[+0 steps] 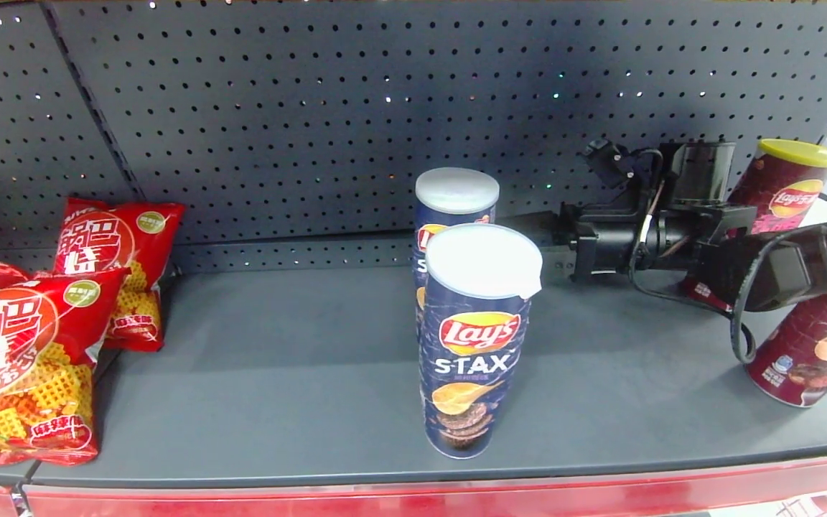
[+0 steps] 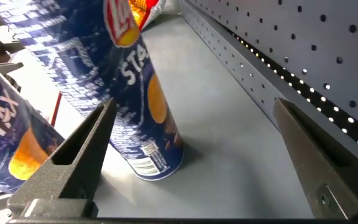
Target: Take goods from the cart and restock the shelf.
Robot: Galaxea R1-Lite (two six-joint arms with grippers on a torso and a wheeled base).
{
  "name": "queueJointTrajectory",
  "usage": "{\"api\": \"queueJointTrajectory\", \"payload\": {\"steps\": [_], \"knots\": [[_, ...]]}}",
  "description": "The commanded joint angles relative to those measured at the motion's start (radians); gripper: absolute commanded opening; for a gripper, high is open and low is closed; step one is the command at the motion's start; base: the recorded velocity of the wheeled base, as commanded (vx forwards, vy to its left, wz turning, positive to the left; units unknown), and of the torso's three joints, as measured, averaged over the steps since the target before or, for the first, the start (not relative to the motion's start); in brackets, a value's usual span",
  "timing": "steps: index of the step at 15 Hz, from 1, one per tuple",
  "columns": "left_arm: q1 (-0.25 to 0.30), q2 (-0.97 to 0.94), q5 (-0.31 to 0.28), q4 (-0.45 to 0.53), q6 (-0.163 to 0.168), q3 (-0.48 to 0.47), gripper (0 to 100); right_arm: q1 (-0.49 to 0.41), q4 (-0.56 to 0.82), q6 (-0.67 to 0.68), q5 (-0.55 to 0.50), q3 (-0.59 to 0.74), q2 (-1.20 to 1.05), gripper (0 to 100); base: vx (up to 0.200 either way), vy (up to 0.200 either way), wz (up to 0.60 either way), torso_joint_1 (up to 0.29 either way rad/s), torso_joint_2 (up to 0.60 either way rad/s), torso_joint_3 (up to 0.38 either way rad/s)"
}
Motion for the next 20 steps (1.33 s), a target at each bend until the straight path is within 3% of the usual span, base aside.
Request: {"api": "queueJointTrajectory", "payload": {"steps": [1, 20], "knots": [[0.000, 0.001, 0.000, 0.000, 0.000, 0.000, 100, 0.001, 0.000, -0.002, 0.000, 0.018, -0.017, 100, 0.000, 0.000, 0.00, 0.000, 0.00, 0.000], [0.000, 0.001, 0.000, 0.000, 0.000, 0.000, 100, 0.082, 0.000, -0.010, -0.012, 0.073, -0.073, 100, 0.000, 0.000, 0.00, 0.000, 0.00, 0.000]]}}
